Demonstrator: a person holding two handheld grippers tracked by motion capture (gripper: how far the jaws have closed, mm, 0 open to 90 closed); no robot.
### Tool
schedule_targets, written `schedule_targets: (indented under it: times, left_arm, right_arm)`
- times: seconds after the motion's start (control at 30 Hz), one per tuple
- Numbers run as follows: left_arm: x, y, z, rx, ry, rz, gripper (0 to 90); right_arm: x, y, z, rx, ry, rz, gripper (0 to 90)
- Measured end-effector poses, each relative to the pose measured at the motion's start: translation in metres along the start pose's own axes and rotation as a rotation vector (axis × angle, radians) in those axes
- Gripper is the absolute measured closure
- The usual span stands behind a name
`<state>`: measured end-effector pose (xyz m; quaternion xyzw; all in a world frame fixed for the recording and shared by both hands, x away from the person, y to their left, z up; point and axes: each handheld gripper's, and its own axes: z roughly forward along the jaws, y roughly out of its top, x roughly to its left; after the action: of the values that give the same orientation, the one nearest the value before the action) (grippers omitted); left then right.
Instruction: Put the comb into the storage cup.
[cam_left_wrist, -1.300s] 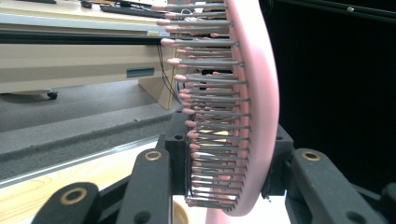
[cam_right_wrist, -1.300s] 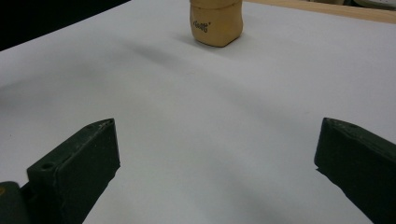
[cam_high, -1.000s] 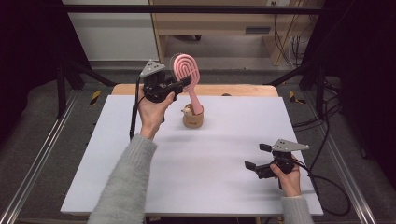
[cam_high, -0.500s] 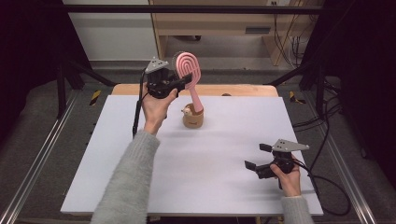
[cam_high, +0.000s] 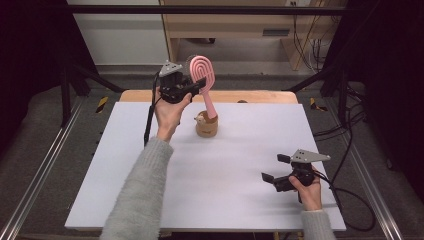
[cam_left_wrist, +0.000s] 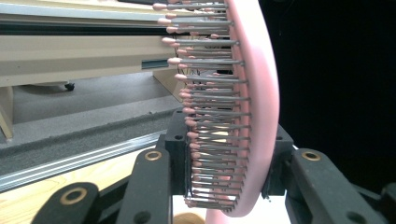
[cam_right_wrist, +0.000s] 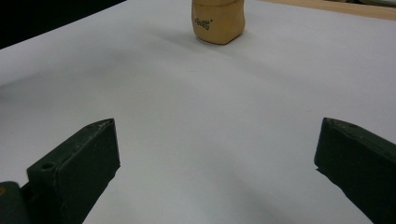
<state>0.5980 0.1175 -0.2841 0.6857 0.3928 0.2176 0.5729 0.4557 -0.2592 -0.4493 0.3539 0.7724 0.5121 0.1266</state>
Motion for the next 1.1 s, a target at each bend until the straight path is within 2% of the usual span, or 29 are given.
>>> schedule_targets:
  times: [0.3, 1.1]
  left_arm:
    - [0.004, -0.003, 0.007, 0.004, 0.01, -0.003, 62.9]
    - [0.008, -0.014, 0.026, 0.035, 0.041, 0.033, 62.9]
  right_arm:
    - [0.0, 0.0, 0.001, 0.0, 0.0, -0.004, 0.4]
    - [0.0, -0.001, 0.001, 0.0, 0.003, -0.001, 0.4]
